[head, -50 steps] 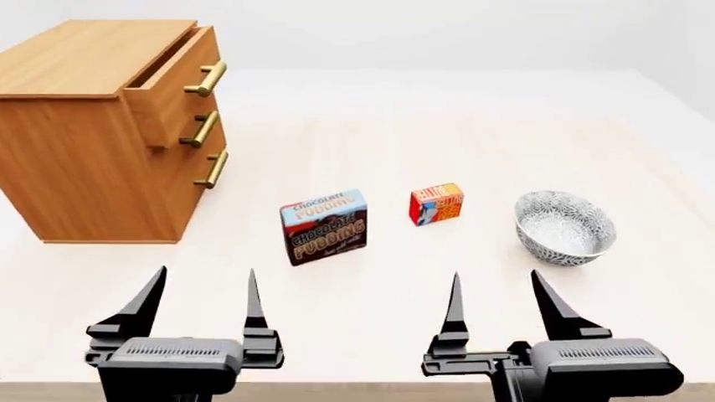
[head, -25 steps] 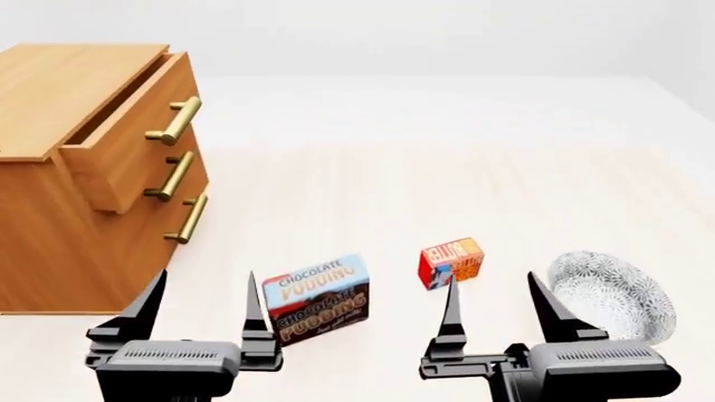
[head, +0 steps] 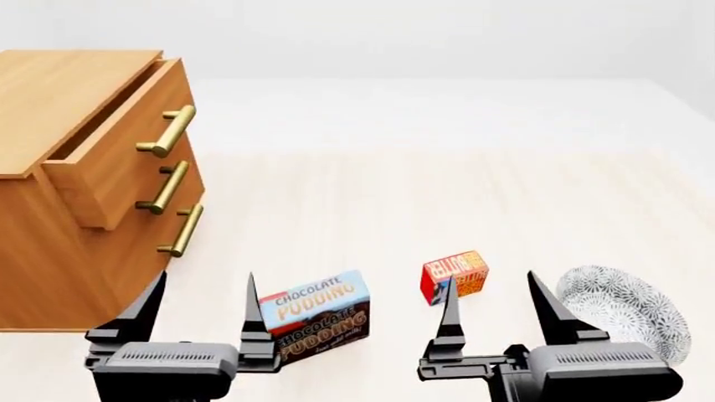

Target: Put the butter at the back in the top drawer of the cabinet and close it.

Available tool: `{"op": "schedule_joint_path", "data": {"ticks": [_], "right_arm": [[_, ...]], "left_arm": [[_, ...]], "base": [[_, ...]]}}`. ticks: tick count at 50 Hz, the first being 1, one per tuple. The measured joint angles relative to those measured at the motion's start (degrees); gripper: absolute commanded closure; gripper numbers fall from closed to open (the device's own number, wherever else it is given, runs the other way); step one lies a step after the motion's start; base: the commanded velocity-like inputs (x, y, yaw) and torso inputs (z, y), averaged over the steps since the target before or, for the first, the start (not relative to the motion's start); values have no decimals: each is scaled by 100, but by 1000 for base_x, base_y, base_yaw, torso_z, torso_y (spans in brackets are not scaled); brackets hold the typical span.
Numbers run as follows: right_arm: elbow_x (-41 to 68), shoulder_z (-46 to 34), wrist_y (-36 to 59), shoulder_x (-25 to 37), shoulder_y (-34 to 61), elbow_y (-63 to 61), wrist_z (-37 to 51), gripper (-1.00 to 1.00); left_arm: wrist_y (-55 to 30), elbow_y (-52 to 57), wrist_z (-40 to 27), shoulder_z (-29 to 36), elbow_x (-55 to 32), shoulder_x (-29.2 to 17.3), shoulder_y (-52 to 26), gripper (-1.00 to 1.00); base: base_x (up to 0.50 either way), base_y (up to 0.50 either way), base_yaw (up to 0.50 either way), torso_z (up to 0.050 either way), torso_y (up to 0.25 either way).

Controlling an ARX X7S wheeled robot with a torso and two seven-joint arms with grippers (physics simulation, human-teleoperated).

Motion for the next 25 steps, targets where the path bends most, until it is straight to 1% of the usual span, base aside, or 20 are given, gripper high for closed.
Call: {"op": "schedule_joint_path", "data": {"ticks": [3,10,14,20,25], "right_arm": [[13,-9,3,12,-3,-7,8,-100],[25,-16,-38,42,2,-11,35,-100],[31,-20,-54,61,-4,-21,49,-100],[50,-21,-90,92,-24,-26,63,-100],[60,-37,-127,116,-50,-29,69,-100]], "left_arm": [[-2,1,-10,11,-5,-8,3,-100],[-44,11,-39,27,-19,-33,-36,-100],[-207,92,-62,13,-38,-73,-116,-100],[-847,443,-90,-56,-103,-227,-432,-100],[-1810,885,-83,-188,-304,-397,-1037,-100]], "base": [[380,0,0,0,0],[0,0,0,0,0],[0,0,0,0,0],[0,0,0,0,0],[0,0,0,0,0]]}}
